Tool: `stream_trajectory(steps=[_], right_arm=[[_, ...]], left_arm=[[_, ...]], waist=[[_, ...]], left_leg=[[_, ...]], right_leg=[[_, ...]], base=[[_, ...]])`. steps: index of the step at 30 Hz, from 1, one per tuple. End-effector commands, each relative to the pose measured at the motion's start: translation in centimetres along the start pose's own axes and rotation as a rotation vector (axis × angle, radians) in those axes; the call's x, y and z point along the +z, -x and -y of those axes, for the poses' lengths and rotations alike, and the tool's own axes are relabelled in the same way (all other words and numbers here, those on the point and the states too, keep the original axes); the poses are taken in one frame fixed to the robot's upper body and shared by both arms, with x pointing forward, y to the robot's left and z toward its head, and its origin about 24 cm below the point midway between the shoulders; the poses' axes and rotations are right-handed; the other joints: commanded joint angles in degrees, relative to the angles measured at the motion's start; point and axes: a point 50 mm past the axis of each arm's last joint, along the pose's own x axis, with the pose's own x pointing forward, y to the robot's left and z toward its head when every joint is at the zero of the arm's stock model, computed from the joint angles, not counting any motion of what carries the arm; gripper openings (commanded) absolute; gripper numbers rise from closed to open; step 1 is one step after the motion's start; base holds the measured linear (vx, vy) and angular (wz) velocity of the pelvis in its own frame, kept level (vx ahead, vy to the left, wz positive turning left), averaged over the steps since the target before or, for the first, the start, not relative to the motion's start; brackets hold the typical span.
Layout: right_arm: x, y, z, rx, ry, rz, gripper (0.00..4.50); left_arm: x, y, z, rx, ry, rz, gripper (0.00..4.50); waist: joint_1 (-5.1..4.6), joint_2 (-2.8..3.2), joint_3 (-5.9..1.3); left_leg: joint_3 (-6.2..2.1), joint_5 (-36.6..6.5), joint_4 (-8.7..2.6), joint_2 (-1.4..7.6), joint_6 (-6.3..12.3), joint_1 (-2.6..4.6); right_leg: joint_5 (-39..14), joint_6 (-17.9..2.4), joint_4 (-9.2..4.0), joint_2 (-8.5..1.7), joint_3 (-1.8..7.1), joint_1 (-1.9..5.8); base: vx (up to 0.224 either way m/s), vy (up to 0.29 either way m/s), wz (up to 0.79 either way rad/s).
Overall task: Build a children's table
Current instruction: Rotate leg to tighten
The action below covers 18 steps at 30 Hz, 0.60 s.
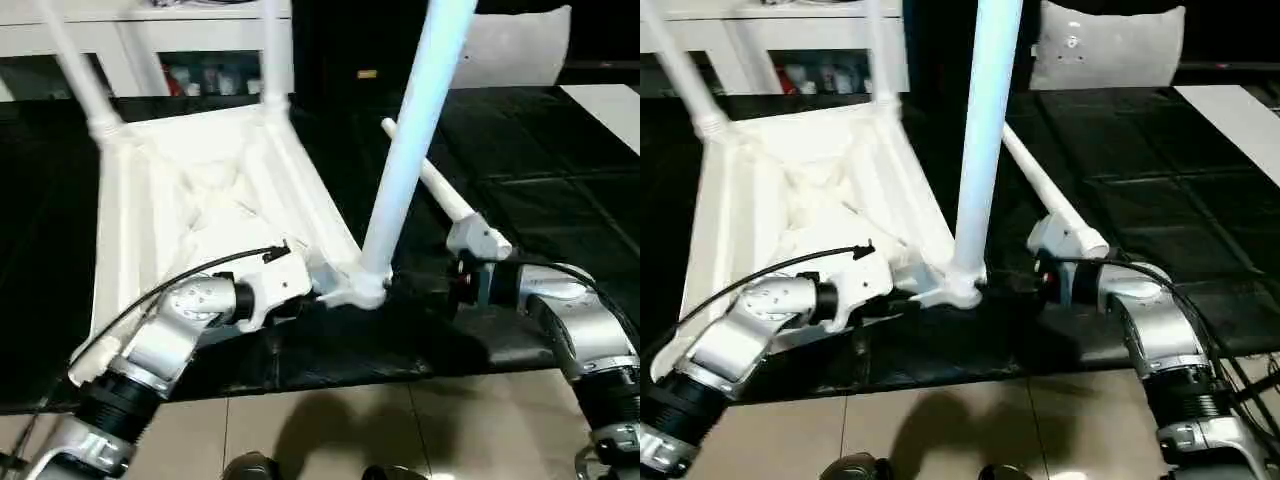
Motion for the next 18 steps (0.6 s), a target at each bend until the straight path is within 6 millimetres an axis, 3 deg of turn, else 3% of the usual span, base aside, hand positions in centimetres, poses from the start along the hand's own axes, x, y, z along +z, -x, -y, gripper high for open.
stream_trajectory(steps=[1, 4, 8, 10, 18], right_arm=[[0.2, -0.2, -0.5, 0.072, 0.038, -0.021, 4.44], [0.1, -0.6, -0.6, 0.103, 0.039, -0.026, 4.44], [0.4, -1.3, -0.6, 0.121, 0.026, 0.000, 4.08], [0.3, -1.4, -0.6, 0.130, 0.025, -0.001, 3.74], [0.1, -1.7, -0.7, 0.153, 0.018, -0.011, 3.09]], left_arm=[[0.1, -0.7, 0.9, -0.123, -0.060, -0.019, 0.00], [0.1, -0.7, 1.0, -0.154, -0.083, -0.023, 0.00], [0.4, -0.8, 1.4, -0.201, -0.103, -0.012, 0.00], [0.4, -0.8, 1.5, -0.209, -0.106, -0.009, 0.00], [0.2, -0.8, 1.3, -0.216, -0.115, -0.023, 0.00]], waist=[[0.08, -0.04, -4.51], [0.37, -0.02, -4.55], [0.57, -0.07, -4.70], [0.70, -0.17, -4.73], [1.28, -0.17, -4.69]], left_leg=[[-1.85, -10.59, -3.89, 4.49, 4.39, 0.82], [-1.88, -10.75, -3.92, 4.54, 3.96, 0.84], [-1.91, -10.72, -3.92, 4.65, 3.30, 0.85], [-1.84, -10.09, -3.86, 4.63, 3.37, 0.85], [-1.85, -9.48, -3.82, 4.63, 3.71, 0.81]], right_leg=[[-16.64, -10.04, -4.46, -5.54, 4.25, 2.94], [-16.93, -10.15, -4.46, -5.60, 4.28, 2.96], [-16.30, -10.54, -4.24, -5.74, 4.32, 3.03], [-15.46, -10.74, -4.16, -5.70, 4.37, 3.01], [-15.48, -10.34, -4.04, -5.69, 4.33, 3.04]], base=[[0.000, 0.000, 0.00], [0.000, 0.000, 0.00], [0.000, 0.000, 0.00], [0.000, 0.000, 0.00], [0.000, 0.000, 0.00]])
